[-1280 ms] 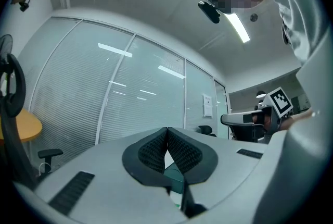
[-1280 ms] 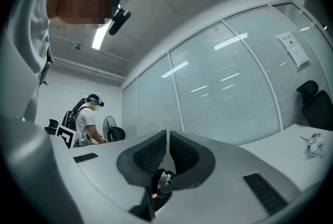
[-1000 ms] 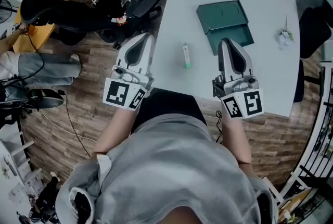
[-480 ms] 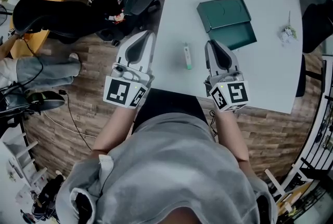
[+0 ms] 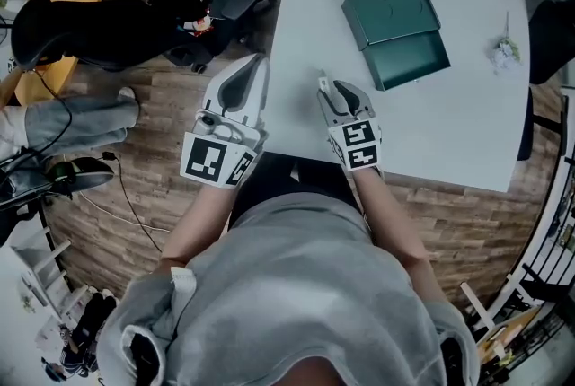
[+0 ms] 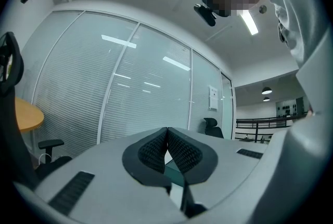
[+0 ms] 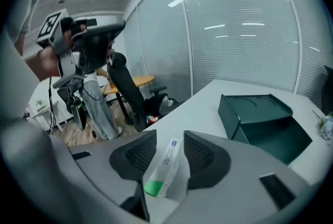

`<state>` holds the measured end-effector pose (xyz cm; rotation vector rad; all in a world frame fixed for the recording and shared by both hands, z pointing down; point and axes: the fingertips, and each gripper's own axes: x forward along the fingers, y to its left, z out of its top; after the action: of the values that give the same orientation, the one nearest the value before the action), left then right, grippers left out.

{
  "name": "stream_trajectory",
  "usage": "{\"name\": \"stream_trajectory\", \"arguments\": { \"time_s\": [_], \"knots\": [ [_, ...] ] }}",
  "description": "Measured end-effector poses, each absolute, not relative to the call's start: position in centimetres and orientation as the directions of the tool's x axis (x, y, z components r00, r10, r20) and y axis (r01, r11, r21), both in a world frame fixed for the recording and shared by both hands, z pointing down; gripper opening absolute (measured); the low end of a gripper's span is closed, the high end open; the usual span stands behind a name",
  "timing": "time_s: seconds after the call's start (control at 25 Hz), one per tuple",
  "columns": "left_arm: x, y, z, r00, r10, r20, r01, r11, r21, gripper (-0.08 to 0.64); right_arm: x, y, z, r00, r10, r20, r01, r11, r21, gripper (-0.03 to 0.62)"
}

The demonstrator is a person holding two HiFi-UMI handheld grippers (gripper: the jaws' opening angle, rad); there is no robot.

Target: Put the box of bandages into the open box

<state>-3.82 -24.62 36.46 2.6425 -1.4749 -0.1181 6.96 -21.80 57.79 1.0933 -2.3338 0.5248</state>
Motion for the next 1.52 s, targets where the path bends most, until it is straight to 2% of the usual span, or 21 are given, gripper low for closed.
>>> {"name": "stream_trajectory", "arguments": {
  "time_s": [0.04,0.12,0.36,0.4,0.6,0.92,1.12,1.28,1.52],
  "knots": [
    [-3.7,-24.7,36.5,0.527,-0.85,-0.009,-0.841,-0.523,0.138,0.018,6.9,-21.6,58.7,-0.538,-0.578,0.614,-0.786,0.606,-0.119,0.161],
    [-3.7,-24.8,36.8,0.529,-0.849,-0.003,-0.84,-0.524,0.138,0.018,6.7,-21.3,60.4,-0.517,-0.551,0.655,-0.784,0.612,-0.104,0.167],
    [-3.8,-24.5,37.0,0.526,-0.851,0.002,-0.842,-0.52,0.145,0.018,6.9,-20.6,62.1,-0.481,-0.535,0.695,-0.788,0.611,-0.075,0.163],
    [-3.8,-24.4,37.0,0.526,-0.851,0.0,-0.842,-0.52,0.145,0.018,7.0,-20.6,61.9,-0.48,-0.539,0.692,-0.787,0.613,-0.068,0.131],
    [-3.9,-24.2,36.5,0.524,-0.852,-0.017,-0.843,-0.521,0.137,0.018,7.4,-21.1,59.5,-0.498,-0.594,0.631,-0.801,0.595,-0.071,0.115],
    [-2.7,-24.8,35.1,0.545,-0.836,-0.059,-0.828,-0.548,0.122,0.018,10.4,-25.1,51.6,-0.469,-0.751,0.465,-0.866,0.494,-0.075,0.115],
    [-1.3,-24.5,34.4,0.572,-0.818,-0.069,-0.81,-0.576,0.111,0.018,16.7,-26.9,48.9,-0.36,-0.844,0.397,-0.931,0.352,-0.095,0.115],
    [-0.7,-24.3,34.4,0.583,-0.81,-0.059,-0.804,-0.586,0.098,0.018,23.2,-28.4,50.4,-0.235,-0.89,0.39,-0.961,0.154,-0.228,0.115],
    [-0.7,-24.4,35.1,0.575,-0.818,-0.019,-0.815,-0.574,0.081,0.018,30.0,-29.1,56.8,-0.061,-0.887,0.459,-0.881,-0.168,-0.443,0.115]
  ]
}}
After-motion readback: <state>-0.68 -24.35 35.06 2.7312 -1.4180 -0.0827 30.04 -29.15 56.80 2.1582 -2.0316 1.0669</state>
